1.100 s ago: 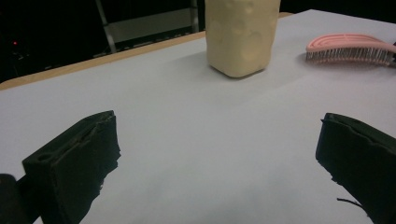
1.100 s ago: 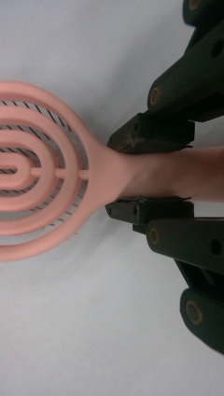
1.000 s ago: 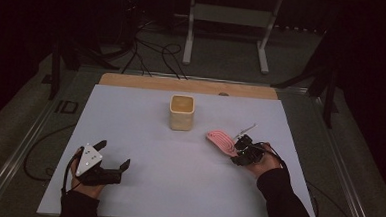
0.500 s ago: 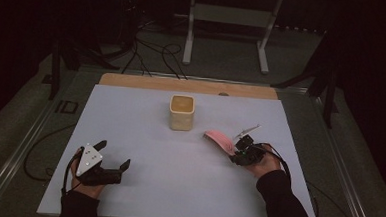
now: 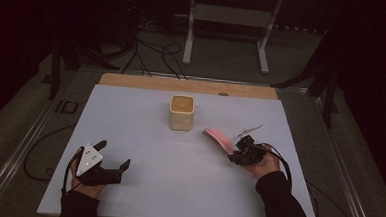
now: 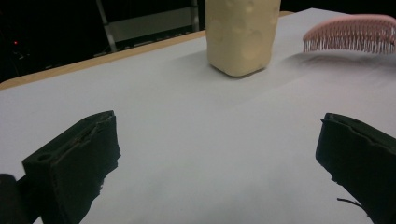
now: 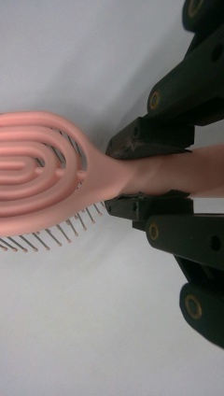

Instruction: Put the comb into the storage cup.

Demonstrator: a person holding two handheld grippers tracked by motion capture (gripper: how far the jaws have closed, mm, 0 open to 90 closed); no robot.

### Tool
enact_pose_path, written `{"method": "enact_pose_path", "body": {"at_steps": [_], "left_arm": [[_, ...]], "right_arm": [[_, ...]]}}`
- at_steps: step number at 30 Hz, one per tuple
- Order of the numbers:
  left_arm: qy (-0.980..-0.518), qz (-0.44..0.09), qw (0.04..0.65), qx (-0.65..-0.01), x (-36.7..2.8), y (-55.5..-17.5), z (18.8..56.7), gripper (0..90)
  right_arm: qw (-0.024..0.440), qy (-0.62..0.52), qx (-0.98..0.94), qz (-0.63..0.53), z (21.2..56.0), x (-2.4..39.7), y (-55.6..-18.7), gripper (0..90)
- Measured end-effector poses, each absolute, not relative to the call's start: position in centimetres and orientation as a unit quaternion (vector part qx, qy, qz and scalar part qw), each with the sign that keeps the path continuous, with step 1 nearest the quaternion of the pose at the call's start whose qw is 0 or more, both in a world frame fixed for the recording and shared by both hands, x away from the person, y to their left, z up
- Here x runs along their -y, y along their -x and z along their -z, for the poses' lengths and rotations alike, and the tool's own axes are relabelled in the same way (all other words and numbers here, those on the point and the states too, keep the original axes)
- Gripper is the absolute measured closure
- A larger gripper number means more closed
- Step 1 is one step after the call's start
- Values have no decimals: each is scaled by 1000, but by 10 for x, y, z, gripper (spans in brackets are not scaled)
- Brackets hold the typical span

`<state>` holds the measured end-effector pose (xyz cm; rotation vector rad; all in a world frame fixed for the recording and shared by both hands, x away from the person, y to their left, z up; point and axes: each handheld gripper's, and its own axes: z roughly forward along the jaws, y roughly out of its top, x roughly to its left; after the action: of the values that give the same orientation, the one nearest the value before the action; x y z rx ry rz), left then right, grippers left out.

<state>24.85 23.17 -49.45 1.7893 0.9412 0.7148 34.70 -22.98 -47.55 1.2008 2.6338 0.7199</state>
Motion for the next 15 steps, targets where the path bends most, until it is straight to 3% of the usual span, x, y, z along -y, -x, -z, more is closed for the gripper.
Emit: {"method": "enact_pose_path", "body": {"at_steps": [9,15], "left_arm": [[-734,-280,485,-384,-223,-249,493,2],[-724,-237,506,-405,-205,-256,486,2]], "right_arm": [[91,-393,-858,-318,468,230,-338,720],[114,-386,-842,-359,465,226,-330,721]]}}
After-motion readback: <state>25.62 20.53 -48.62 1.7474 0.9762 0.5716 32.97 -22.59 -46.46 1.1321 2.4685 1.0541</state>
